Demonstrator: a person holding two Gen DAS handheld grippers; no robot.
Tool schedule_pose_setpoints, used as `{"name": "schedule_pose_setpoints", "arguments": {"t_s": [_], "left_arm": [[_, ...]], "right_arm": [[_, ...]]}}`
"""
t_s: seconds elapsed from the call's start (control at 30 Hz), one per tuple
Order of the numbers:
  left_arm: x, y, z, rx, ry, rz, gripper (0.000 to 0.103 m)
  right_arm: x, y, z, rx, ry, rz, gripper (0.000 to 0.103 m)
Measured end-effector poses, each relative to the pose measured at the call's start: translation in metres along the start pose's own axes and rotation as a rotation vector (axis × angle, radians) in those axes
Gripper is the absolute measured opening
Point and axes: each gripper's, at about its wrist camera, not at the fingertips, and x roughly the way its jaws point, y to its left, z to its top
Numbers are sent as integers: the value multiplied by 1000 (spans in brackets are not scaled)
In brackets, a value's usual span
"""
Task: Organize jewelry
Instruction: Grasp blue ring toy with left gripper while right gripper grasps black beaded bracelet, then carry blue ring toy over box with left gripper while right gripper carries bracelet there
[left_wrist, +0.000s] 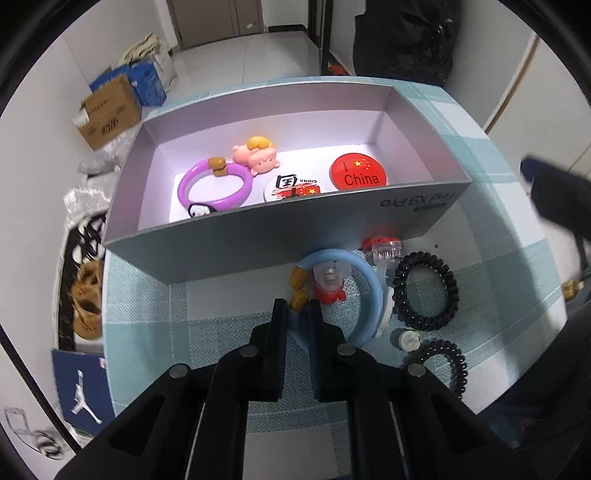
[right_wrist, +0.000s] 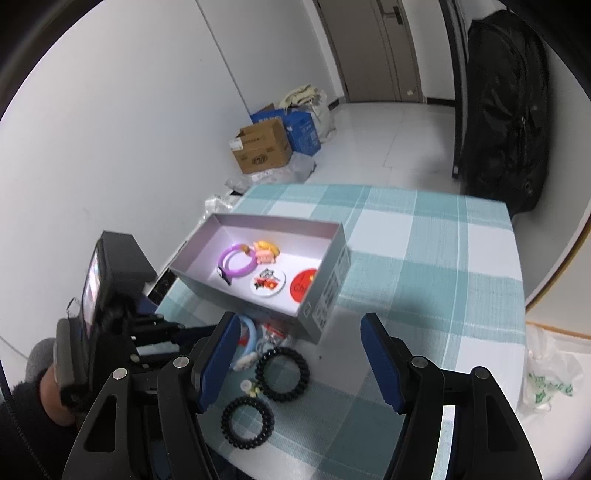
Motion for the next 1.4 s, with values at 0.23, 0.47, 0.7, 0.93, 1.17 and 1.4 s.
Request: {"name": "schedule_pose_setpoints", "arguments": {"t_s": [0.23, 0.47, 0.7, 0.93, 1.17, 1.4], "left_arm": [[-13, 5, -4, -12, -20, -33, 5], [-24, 7, -6, -36, -53, -65, 5], [-42, 9, -7, -46, -117, -105, 5], [-51, 12, -8, -55, -156, -132, 5], [-64, 17, -10, -71, -216, -134, 5], [-71, 20, -6, -86, -256, -132, 5]], "right_arm": [[19, -6, -14, 7, 105, 2, 67], [42, -5, -28, -30, 193, -32, 60], [53, 1, -34, -82, 202, -40, 45], [63, 13, -37, -151, 204, -70, 37], [69, 20, -36, -187, 192, -94, 24], [73, 45, -45, -369, 188, -157, 8]]}}
